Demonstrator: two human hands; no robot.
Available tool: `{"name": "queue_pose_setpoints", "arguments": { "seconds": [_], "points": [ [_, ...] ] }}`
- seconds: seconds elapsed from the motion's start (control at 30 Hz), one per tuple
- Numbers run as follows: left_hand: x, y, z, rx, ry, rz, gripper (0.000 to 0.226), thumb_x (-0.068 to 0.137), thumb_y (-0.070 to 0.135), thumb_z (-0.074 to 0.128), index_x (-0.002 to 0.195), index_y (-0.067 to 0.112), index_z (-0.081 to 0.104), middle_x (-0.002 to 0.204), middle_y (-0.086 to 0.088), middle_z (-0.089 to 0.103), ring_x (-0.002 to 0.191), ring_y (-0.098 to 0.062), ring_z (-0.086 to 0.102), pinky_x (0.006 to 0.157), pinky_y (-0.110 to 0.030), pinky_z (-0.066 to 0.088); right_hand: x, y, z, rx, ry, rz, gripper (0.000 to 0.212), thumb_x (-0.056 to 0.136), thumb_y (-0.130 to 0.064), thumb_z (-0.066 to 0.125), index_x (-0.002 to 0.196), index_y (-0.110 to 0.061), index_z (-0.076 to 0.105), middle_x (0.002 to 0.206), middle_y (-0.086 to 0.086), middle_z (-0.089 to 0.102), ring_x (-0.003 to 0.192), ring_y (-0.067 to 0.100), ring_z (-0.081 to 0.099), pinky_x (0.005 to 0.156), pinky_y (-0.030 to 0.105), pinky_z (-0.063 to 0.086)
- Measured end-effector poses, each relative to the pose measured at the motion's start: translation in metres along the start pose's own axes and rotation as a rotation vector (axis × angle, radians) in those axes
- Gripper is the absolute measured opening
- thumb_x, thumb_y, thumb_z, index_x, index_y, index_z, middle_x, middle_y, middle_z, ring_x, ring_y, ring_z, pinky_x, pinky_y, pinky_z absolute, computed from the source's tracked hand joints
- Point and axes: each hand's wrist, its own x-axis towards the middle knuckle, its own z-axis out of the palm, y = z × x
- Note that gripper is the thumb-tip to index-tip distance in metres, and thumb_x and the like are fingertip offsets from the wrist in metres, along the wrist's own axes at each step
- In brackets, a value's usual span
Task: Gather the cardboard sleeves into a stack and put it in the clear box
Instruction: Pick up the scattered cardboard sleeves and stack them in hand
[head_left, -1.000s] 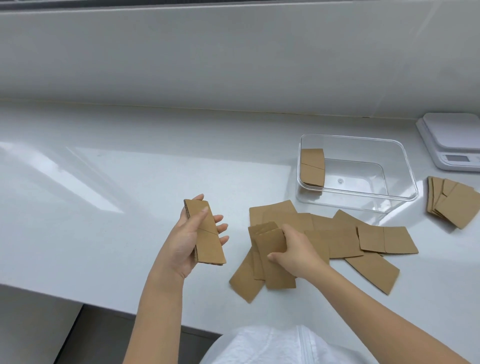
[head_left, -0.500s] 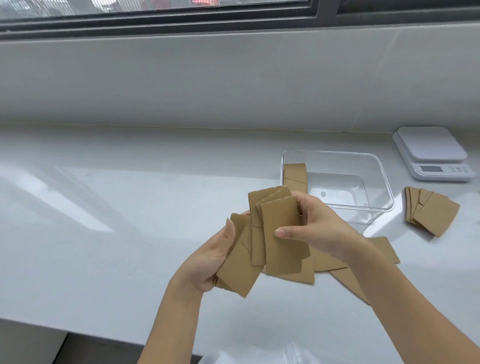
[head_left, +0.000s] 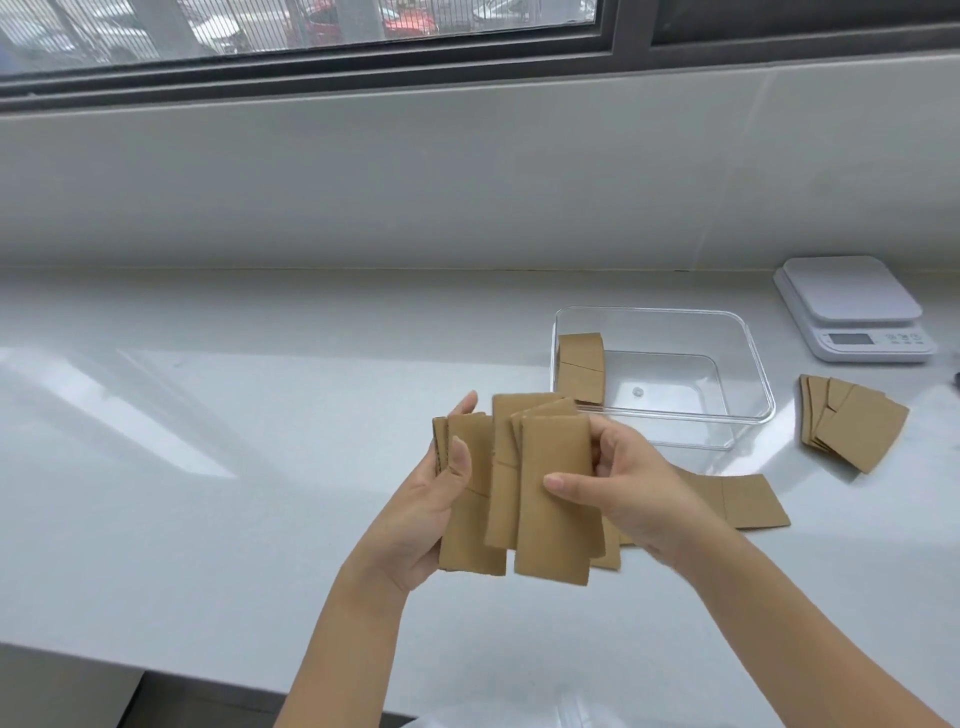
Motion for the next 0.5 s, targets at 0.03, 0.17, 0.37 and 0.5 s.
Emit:
{"name": "queue_pose_setpoints", "arguments": {
  "seconds": [0.03, 0.17, 0.37, 0.5],
  "points": [
    [0.0, -0.002, 0.004, -0.005, -0.016, 0.002, 0.055, 0.081, 0.054, 0.049, 0.135, 0.051, 0.036, 0.125, 0.016, 0.065, 0.114, -0.015, 0.063, 0.077, -0.035, 0.058, -0.001, 0.003, 0.006, -0.032, 0.025, 0.021, 0.043, 0.074, 0.006, 0.072, 0.112, -0.011, 0.061, 0.103, 0.008, 0.071, 0.091, 0.015, 0.068, 0.074, 0.026, 0.058],
    [0.001, -0.012, 0.019, -0.024, -0.005, -0.043, 0.057, 0.079, 0.041, 0.063, 0.133, 0.031, 0.047, 0.115, 0.0, 0.072, 0.105, -0.024, 0.068, 0.072, -0.038, 0.059, -0.006, 0.012, 0.024, -0.167, 0.116, -0.003, 0.039, 0.075, -0.006, 0.075, 0.108, -0.022, 0.063, 0.098, 0.0, 0.069, 0.088, 0.008, 0.065, 0.076, 0.026, 0.055],
    [0.005, -0.03, 0.016, -0.07, 0.008, -0.089, 0.053, 0.082, 0.03, 0.06, 0.129, 0.051, 0.046, 0.117, -0.001, 0.071, 0.104, -0.024, 0.067, 0.082, -0.046, 0.057, -0.014, 0.03, 0.029, -0.772, 0.065, 0.029, 0.028, 0.077, -0.052, 0.063, 0.088, -0.027, 0.06, 0.096, -0.004, 0.043, 0.105, 0.011, 0.035, 0.077, 0.016, 0.039],
    [0.009, -0.037, 0.011, -0.02, 0.072, -0.122, 0.059, 0.077, 0.022, 0.065, 0.126, 0.049, 0.049, 0.111, -0.001, 0.073, 0.092, -0.023, 0.07, 0.072, -0.038, 0.057, -0.014, 0.044, 0.026, -0.877, -0.03, -0.004, 0.021, 0.084, -0.054, 0.053, 0.073, -0.038, 0.045, 0.088, -0.013, 0.033, 0.095, 0.01, 0.037, 0.079, 0.018, 0.036]
  ]
}}
